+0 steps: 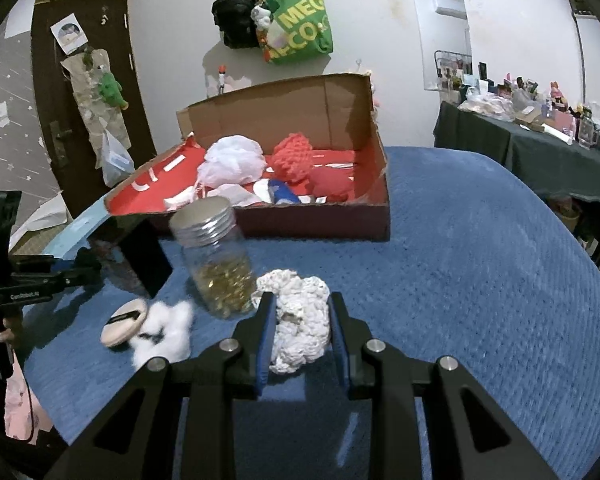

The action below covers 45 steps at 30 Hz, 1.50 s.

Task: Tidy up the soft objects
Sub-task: 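Carry the black pompom and crocheted rope together into the box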

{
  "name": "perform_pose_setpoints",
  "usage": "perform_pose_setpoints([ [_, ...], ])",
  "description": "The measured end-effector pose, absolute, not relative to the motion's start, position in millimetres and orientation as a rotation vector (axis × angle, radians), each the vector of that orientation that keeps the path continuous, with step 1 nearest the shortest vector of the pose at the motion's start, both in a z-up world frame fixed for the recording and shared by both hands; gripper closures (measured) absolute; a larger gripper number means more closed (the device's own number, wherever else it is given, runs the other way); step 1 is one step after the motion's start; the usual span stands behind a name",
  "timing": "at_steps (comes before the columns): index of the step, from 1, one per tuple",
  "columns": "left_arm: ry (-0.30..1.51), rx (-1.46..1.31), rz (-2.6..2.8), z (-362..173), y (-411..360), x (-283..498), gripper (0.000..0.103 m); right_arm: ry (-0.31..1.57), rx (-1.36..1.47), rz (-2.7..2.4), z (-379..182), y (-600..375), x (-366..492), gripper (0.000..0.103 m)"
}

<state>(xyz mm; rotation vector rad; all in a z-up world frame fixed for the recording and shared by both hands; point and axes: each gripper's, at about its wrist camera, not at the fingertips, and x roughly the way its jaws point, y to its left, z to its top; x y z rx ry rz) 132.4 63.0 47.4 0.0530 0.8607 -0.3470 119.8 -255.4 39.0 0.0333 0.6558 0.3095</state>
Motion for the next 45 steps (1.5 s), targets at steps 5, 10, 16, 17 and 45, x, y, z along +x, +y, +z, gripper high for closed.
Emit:
perform_pose_setpoints([
  [5,0.887,0.082,-0.347,45.1,67.0,149.0,0.077,0.686,0.016,0.318,41.1,-256.8,136.8,0.075],
  [10,0.903,0.094,-0.371,46.6,69.4,161.3,0.077,0.693,-0.016,0.316,45.4,-255.5,149.2,0.075],
  [16,0.901,0.113,-0.398,54.5,70.0,174.8,0.077,0.705,-0.023,0.33,51.0,-254.6,166.1,0.075],
  [17,0.899,0.115,-0.402,56.2,70.1,176.3,0.077,0.707,-0.022,0.336,52.4,-254.7,169.2,0.075],
  [45,0.854,0.129,-0.574,104.3,26.3,230.7,0.077,0.687,-0.006,0.526,96.4,-235.5,224.3,0.075],
])
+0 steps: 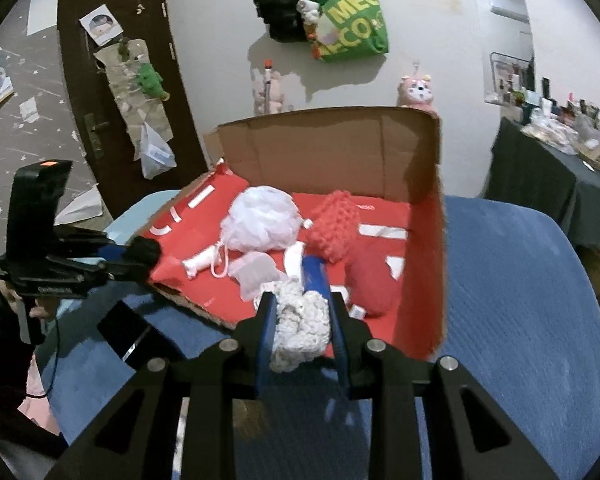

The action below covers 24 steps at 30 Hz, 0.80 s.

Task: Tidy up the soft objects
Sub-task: 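Carry the black pompom and crocheted rope together into the box, then open both tools to release the pompom and rope in the box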

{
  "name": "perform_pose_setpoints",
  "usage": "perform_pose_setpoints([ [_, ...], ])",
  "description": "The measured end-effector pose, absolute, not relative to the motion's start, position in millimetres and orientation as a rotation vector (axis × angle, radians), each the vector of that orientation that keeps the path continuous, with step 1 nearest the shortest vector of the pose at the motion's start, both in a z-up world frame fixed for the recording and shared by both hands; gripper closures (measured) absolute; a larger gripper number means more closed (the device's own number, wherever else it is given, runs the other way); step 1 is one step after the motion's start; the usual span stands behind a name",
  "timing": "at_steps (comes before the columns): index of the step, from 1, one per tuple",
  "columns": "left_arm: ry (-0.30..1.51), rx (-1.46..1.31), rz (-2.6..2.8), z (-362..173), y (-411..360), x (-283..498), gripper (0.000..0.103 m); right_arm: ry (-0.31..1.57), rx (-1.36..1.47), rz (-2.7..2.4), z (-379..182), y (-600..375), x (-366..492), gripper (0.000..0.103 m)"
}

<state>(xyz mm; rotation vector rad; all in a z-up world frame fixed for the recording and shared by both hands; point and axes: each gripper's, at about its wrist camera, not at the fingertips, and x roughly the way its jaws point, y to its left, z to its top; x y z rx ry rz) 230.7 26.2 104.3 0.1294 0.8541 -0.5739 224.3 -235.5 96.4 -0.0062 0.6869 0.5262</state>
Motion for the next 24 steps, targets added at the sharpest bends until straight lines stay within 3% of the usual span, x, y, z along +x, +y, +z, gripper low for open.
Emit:
perform_pose_setpoints([
  [14,1.047,0.171,-0.586,76.8,-15.1,284.0,0.077,0.861,-0.146,0.61,63.7,-179.1,282.5,0.075],
  [24,1.092,0.186,-0.54,58.8,-17.2,311.7,0.077,0.871,-0.165,0.591,60.7,-171.0,306.5,0.075],
])
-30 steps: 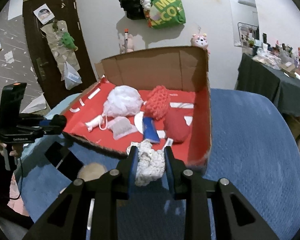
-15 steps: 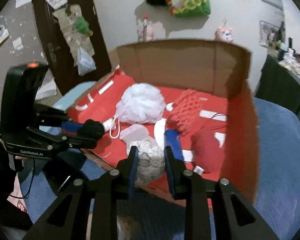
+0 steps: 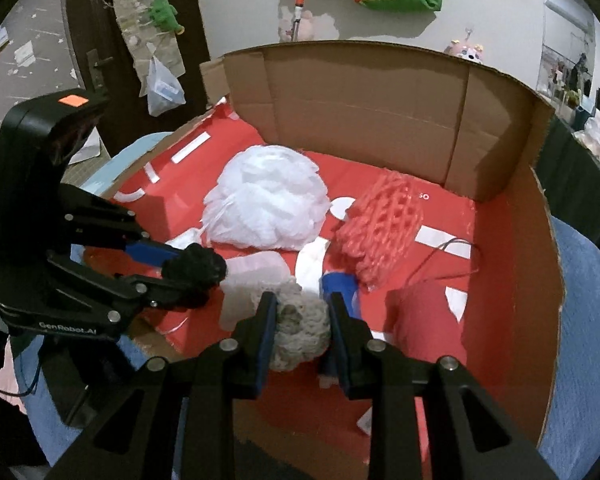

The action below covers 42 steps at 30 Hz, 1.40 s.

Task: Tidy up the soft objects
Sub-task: 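Open both tools to release the pompom and rope in the box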

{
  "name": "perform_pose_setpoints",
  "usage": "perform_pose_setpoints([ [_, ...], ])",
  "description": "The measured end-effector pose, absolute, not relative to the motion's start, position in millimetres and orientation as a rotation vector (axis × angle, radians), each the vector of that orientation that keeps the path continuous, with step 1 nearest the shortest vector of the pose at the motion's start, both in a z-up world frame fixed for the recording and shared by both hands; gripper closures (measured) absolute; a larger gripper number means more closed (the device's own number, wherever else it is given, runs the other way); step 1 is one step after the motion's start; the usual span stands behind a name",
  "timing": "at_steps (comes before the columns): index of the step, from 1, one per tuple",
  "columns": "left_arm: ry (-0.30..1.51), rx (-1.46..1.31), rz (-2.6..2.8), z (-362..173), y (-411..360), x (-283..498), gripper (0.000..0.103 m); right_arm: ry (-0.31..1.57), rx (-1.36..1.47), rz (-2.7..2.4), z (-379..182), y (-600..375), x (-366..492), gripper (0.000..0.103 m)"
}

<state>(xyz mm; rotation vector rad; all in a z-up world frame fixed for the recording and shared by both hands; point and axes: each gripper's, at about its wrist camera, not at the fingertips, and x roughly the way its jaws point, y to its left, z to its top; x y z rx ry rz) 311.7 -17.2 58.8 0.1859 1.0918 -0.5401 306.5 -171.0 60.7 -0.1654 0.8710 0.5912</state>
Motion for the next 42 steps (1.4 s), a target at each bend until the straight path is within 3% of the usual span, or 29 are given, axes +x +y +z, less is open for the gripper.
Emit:
perform_pose_setpoints([
  [11,1.089,0.192,-0.509,50.7,-22.7,327.3,0.077,0.852,-0.127,0.598,65.3,-166.5,320.8,0.074],
  [17,1.069,0.228,-0.498,51.1,-27.1,323.6,0.077,0.9,-0.172,0.664,55.3,-163.4,311.2,0.066],
  [21,1.054,0.249,-0.508,52.2,-33.5,321.5,0.076,0.931,-0.18,0.679,49.5,-164.3,308.8,0.052],
  [29,1.044,0.245,-0.53,50.3,-35.0,315.9,0.073,0.936,-0.183,0.683,48.5,-164.9,308.9,0.043],
  [30,1.044,0.241,-0.533,49.9,-34.8,315.7,0.067,0.938,-0.178,0.685,48.6,-165.4,309.2,0.042],
  [31,1.045,0.237,-0.535,50.1,-33.9,315.6,0.046,0.939,-0.173,0.687,48.9,-166.2,309.2,0.041],
  [33,1.039,0.224,-0.54,51.5,-27.8,313.2,0.033,0.942,-0.155,0.692,49.8,-168.6,310.0,0.035],
  [38,0.981,0.205,-0.551,62.1,-22.2,304.8,0.033,0.935,-0.113,0.678,53.5,-178.2,307.0,0.033],
  [42,0.966,0.19,-0.54,70.0,-18.3,299.0,0.033,0.903,-0.064,0.66,66.8,-192.4,299.5,0.024],
])
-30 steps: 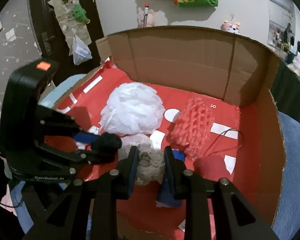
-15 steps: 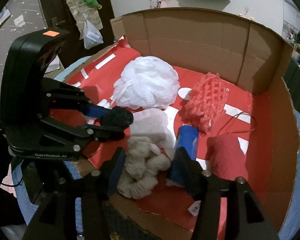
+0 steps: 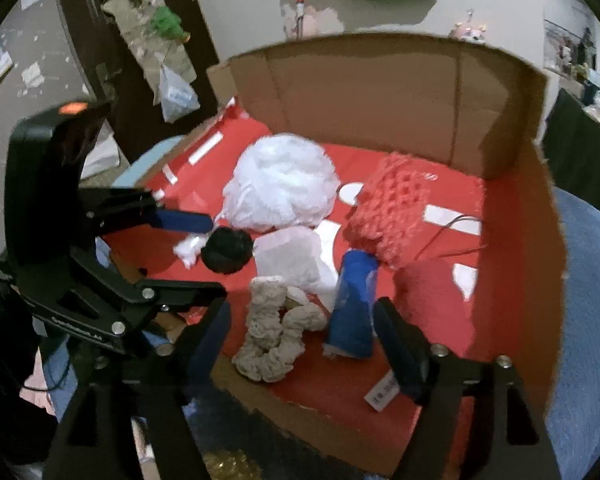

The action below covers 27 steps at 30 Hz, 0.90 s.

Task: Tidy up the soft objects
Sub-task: 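Withdraw both tools from the box toward the powder puff and scrunchie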

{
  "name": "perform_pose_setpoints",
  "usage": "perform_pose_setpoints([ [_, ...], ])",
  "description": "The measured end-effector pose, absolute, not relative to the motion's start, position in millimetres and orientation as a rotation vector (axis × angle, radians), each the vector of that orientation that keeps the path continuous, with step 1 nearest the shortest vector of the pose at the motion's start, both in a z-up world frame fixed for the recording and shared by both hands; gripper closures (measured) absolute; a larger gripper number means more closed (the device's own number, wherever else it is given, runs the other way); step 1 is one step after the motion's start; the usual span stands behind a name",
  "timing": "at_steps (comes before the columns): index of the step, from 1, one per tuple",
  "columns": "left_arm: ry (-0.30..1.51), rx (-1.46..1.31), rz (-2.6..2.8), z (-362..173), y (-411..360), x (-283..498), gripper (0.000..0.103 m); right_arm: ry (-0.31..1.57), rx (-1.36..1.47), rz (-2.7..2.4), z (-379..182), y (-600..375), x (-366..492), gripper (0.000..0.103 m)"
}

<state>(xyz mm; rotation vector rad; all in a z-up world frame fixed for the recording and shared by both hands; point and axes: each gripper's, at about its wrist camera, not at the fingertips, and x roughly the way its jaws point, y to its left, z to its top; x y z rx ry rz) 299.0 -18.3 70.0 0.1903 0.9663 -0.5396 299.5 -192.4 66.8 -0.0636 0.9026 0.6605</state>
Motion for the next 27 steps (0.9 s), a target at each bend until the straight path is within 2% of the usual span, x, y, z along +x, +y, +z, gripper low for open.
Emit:
perform_pose_setpoints([
  [3,0.934,0.172,-0.522,80.6,-14.0,288.4,0.032,0.864,-0.026,0.642,83.0,-203.9,288.6,0.018],
  [5,0.907,0.145,-0.506,90.8,-14.8,280.0,0.027,0.827,-0.002,0.628,96.5,-210.8,278.7,0.014],
  [9,0.838,0.086,-0.49,113.0,-3.2,253.0,0.025,0.747,0.024,0.592,122.6,-224.0,253.6,0.003],
  [11,0.799,0.064,-0.478,124.8,2.2,234.6,0.021,0.696,0.01,0.556,136.5,-227.7,235.1,0.001],
  [17,0.656,0.027,-0.428,158.0,6.6,181.3,0.013,0.579,-0.035,0.463,161.8,-230.0,177.8,0.0],
  [27,0.463,0.002,-0.397,178.3,9.4,84.8,0.007,0.463,-0.151,0.349,157.2,-209.0,84.0,0.0],
])
